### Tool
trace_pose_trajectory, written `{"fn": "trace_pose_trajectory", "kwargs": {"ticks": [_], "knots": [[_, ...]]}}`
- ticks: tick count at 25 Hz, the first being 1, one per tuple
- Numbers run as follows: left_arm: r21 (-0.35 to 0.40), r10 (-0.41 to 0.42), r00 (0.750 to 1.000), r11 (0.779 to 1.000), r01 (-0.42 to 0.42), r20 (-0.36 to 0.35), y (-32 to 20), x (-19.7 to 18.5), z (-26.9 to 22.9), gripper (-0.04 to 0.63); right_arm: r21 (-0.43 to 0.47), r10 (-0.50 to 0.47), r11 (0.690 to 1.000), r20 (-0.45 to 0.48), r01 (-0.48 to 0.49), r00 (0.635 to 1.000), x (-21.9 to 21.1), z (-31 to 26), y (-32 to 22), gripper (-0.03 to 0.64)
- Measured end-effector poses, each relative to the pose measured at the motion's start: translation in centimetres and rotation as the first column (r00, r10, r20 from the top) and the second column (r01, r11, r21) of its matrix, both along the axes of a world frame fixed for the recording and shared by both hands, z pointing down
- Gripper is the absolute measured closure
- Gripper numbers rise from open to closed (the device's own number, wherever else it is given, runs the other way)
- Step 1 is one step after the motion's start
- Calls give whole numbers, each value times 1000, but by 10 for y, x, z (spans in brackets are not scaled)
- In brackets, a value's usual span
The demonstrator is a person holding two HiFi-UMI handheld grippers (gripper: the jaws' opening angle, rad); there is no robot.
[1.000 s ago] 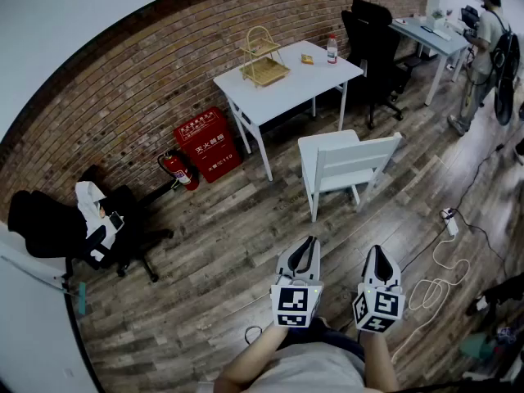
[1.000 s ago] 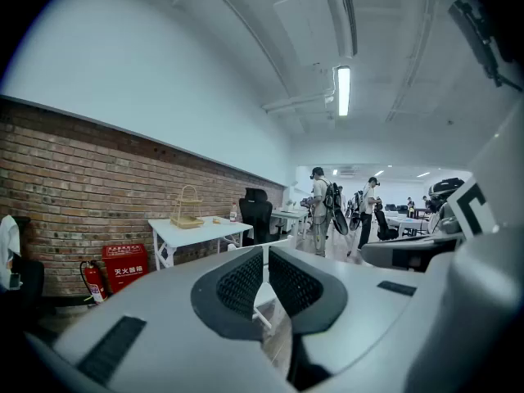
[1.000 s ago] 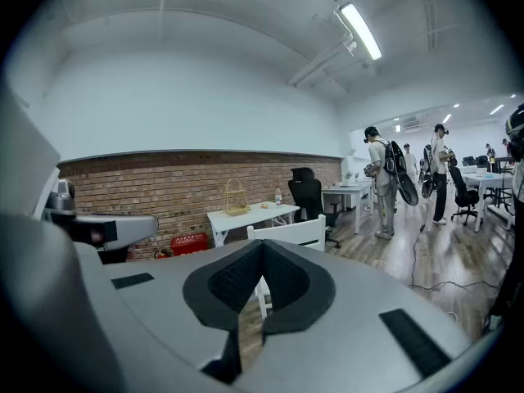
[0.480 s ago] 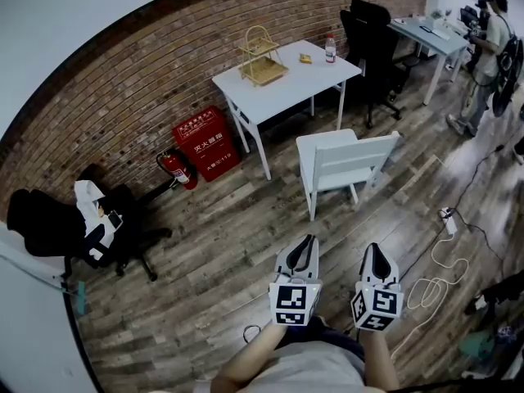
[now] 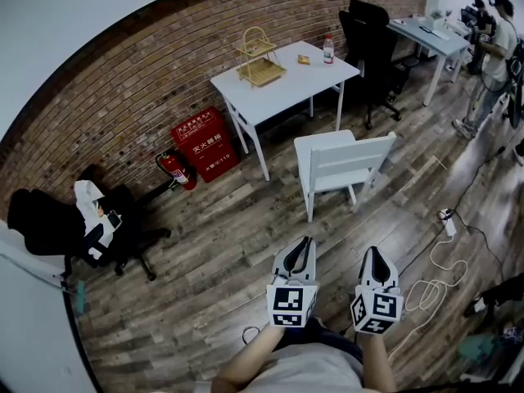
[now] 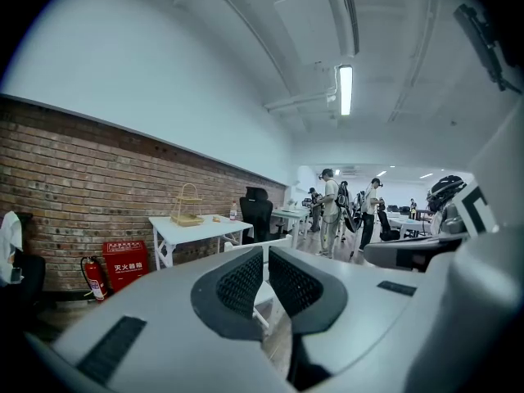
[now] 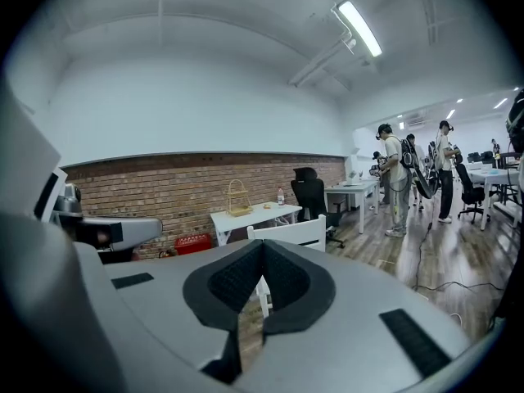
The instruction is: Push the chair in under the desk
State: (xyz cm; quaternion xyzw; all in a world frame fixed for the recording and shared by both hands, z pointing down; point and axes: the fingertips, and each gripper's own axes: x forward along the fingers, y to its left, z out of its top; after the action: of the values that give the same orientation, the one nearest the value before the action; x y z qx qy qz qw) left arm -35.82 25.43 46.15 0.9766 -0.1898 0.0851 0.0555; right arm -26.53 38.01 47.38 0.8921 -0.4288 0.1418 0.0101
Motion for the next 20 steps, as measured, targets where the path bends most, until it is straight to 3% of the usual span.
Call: {"fn": "trace_pose_trajectory", "kwargs": {"ticks": [12,20], "knots": [[-21,-52,999,998,52,16,17,14,9,561,-1,-12,1000,23,12,1000,26,8,30,600],[-3,-55,998,998,55,8,8,34,9,561,10,-17,1000,39,16,999,45,14,20,600]]}}
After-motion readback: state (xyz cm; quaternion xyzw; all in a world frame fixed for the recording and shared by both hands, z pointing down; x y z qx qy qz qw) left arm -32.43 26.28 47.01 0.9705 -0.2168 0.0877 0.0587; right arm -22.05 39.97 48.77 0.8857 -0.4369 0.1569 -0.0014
